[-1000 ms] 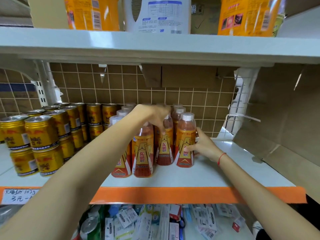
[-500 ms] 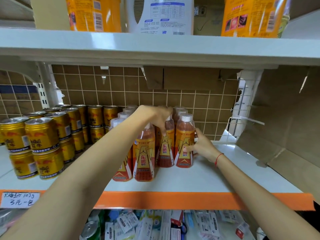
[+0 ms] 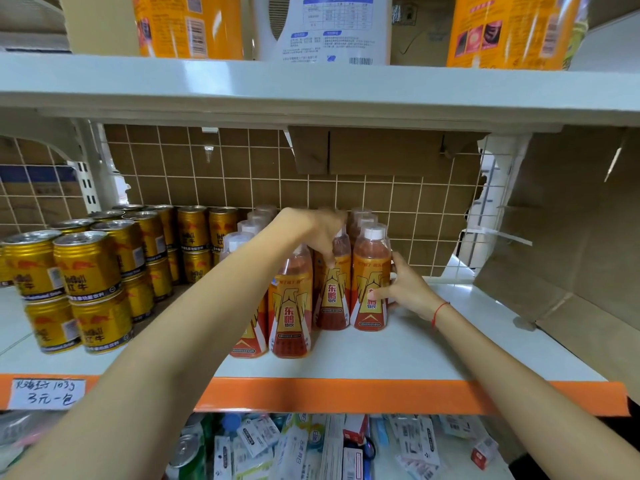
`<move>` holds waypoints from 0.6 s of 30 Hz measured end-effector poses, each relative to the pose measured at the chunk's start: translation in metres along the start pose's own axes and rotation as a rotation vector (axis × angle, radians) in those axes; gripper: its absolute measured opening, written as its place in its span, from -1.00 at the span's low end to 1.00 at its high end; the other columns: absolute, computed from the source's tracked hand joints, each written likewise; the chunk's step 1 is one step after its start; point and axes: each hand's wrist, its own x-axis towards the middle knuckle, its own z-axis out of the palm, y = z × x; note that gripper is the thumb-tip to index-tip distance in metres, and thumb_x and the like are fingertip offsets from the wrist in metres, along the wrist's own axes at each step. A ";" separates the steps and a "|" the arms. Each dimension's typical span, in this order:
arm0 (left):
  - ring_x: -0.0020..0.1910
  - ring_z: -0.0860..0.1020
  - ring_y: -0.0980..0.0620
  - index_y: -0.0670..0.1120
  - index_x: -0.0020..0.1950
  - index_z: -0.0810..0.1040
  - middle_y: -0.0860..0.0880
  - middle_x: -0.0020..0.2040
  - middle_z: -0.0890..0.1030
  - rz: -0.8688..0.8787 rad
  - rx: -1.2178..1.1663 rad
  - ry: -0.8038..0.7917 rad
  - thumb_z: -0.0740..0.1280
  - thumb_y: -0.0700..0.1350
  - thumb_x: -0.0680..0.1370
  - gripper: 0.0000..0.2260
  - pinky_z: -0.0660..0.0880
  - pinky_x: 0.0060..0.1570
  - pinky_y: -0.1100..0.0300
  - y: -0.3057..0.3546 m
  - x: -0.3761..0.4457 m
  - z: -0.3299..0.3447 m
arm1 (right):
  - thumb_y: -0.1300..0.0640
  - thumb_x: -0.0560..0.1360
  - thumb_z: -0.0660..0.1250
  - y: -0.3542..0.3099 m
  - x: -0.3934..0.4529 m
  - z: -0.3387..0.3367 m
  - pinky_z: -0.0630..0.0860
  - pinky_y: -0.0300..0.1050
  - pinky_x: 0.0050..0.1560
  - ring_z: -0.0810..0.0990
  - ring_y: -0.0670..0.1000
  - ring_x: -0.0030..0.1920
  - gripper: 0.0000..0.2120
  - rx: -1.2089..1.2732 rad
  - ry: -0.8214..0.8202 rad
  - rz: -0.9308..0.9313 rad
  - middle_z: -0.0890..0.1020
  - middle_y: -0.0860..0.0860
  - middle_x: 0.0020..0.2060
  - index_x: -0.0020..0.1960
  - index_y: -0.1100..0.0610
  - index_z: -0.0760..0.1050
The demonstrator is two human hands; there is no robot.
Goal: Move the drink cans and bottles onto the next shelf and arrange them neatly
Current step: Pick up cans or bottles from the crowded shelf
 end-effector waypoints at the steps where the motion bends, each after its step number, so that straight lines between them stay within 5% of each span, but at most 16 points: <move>1: -0.06 0.49 0.01 -0.13 0.40 0.31 -0.10 0.18 0.53 -0.005 -0.008 -0.003 0.50 -0.03 0.41 -0.35 0.42 -0.16 0.20 0.002 -0.002 -0.002 | 0.32 0.35 0.49 0.000 0.000 0.000 0.51 -0.05 0.05 0.50 0.03 0.12 -0.30 -0.003 -0.007 -0.002 0.47 -0.02 0.09 0.36 0.10 0.21; 7: 0.10 0.53 -0.05 -0.18 0.39 0.31 -0.11 0.21 0.52 -0.013 -0.062 -0.051 0.45 0.02 0.45 -0.39 0.49 0.02 0.15 0.005 -0.007 -0.003 | 0.32 0.35 0.49 -0.001 0.001 -0.002 0.52 0.01 0.11 0.50 0.02 0.12 -0.29 -0.022 -0.035 -0.003 0.48 -0.01 0.10 0.36 0.08 0.20; 12: -0.03 0.51 0.03 -0.19 0.42 0.27 -0.10 0.22 0.51 -0.011 -0.094 -0.046 0.44 0.00 0.47 -0.37 0.44 -0.19 0.30 0.007 -0.011 -0.004 | 0.32 0.34 0.50 0.002 0.000 -0.003 0.53 0.07 0.13 0.50 0.06 0.15 -0.29 0.014 -0.037 0.016 0.48 0.00 0.12 0.35 0.05 0.21; 18: 0.25 0.46 -0.09 -0.17 0.50 0.17 -0.14 0.36 0.41 -0.002 -0.048 -0.024 0.46 -0.01 0.45 -0.26 0.45 0.09 0.16 0.013 -0.015 -0.002 | 0.35 0.35 0.48 -0.004 -0.002 -0.002 0.50 -0.02 0.10 0.48 0.02 0.15 -0.27 0.036 -0.042 0.069 0.49 0.02 0.12 0.38 0.10 0.17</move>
